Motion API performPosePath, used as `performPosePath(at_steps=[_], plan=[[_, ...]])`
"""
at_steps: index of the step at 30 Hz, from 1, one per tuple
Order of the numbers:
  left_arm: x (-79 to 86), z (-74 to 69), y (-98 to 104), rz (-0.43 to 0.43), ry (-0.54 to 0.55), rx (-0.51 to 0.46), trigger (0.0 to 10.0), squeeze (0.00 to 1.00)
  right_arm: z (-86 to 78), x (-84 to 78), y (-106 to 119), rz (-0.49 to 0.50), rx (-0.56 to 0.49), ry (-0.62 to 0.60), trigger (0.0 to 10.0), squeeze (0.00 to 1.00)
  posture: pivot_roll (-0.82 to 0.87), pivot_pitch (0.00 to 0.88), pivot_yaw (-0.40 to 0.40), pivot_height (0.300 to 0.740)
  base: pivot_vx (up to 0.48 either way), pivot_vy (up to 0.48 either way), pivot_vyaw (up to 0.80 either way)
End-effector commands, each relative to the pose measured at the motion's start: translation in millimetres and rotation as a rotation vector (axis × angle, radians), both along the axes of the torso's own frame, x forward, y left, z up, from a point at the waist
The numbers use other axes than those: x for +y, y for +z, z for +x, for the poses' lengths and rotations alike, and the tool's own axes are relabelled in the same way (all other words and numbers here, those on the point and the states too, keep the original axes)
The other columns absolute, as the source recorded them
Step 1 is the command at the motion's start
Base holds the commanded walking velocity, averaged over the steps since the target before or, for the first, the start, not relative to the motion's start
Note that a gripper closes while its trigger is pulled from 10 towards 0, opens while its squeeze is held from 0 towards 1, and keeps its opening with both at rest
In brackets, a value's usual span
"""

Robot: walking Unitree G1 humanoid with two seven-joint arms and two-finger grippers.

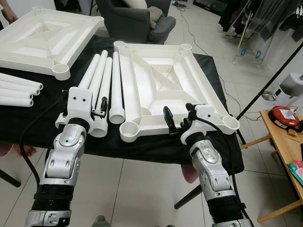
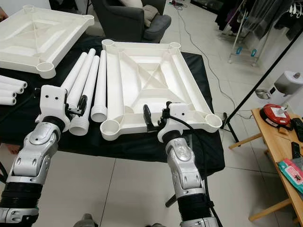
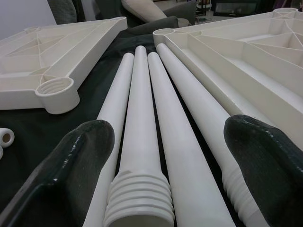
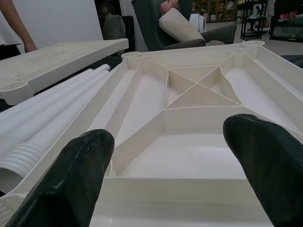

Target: Building children table

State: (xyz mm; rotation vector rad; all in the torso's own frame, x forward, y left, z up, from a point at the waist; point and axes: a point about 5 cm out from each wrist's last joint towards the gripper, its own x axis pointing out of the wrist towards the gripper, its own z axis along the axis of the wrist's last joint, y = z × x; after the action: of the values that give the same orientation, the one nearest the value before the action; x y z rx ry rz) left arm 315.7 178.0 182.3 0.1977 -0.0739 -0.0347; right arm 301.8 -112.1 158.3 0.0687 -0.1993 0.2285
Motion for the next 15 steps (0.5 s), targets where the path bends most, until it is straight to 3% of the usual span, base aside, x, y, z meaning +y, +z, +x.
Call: performPosePath(at_steps=[1, 15], plan=[[-0.8, -0.2, -5.6, 0.008, 0.001, 0.026, 10.0, 0.00, 0.1, -2.3, 0.1, 0.000, -0.005, -0.004, 10.0, 0.00, 0.23, 0.048, -0.085, 0.740, 0.000, 0.000, 0.00], [-0.6, -0.5, -5.8, 0.009, 0.001, 0.027, 10.0, 0.00, -0.1, -2.3, -0.9, -0.001, -0.001, -0.003, 10.0, 0.00, 0.23, 0.048, -0.085, 0.740, 0.000, 0.000, 0.00]])
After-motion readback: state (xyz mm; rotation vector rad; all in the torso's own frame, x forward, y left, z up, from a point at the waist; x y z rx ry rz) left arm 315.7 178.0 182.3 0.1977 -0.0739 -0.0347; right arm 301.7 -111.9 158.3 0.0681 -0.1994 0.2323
